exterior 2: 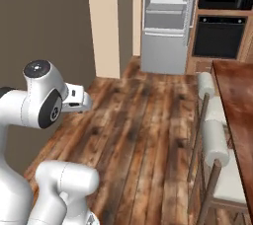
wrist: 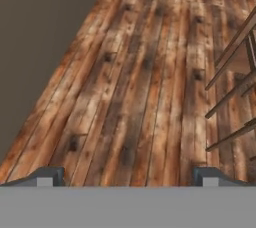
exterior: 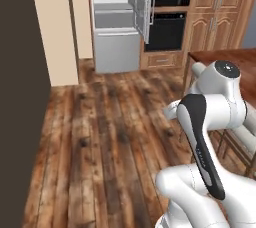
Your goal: Pick the two kiwis from the fridge and place them on the plate next to the blender to make a fruit smoothie.
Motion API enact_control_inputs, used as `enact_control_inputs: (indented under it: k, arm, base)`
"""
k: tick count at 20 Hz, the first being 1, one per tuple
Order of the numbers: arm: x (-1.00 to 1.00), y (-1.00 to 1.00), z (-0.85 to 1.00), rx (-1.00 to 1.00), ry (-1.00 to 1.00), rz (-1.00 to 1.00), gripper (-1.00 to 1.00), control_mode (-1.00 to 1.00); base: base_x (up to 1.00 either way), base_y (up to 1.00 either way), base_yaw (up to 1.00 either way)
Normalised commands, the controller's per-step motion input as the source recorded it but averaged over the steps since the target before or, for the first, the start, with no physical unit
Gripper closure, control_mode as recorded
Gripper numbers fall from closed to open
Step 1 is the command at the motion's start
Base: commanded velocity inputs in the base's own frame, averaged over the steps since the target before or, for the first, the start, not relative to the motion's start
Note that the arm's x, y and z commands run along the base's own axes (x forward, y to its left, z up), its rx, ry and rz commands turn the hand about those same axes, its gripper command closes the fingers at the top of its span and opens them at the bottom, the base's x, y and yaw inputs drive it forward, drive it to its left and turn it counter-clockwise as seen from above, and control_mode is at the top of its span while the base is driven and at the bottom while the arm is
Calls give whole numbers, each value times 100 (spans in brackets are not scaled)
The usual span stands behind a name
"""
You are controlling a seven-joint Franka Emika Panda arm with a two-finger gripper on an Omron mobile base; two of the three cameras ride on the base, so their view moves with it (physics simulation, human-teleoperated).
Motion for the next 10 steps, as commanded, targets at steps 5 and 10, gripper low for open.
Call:
enact_control_inputs:
  k: [5, 10]
  arm:
    - [0, 0, 0, 0, 0, 0, -100, 100]
    - [0, 0, 0, 0, 0, 0, -100, 100]
  base:
    - [100, 39, -10]
    - [100, 48, -7]
